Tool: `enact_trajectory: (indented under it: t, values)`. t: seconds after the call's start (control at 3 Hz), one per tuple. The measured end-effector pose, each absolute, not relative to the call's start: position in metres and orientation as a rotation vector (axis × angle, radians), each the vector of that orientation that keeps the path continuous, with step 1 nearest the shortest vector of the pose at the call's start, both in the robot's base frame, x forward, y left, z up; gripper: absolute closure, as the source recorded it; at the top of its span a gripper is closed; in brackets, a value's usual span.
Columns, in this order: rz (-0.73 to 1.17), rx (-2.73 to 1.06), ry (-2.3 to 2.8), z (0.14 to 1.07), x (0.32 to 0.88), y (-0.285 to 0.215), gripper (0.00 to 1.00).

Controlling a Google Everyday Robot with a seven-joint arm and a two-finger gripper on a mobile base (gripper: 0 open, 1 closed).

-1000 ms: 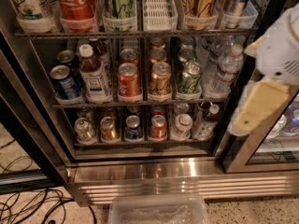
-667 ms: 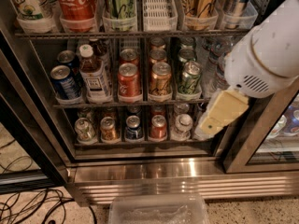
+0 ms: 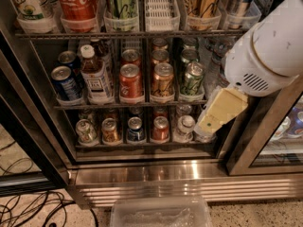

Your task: Pick blue plastic bottle from middle shelf of fridge

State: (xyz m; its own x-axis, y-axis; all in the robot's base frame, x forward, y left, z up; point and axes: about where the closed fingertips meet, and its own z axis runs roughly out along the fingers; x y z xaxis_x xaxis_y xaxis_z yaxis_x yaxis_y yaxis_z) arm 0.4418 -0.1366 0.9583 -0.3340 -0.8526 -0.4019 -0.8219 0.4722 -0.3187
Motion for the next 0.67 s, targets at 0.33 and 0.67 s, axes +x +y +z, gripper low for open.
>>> enact_trajectory:
  t: [0.33, 0.67]
  values:
    - [-0.037, -1.391, 2.161, 0.957, 0.434, -0.113, 0.0]
    - [0.049, -1.336, 2.119, 0.943, 0.411, -0.058, 0.0]
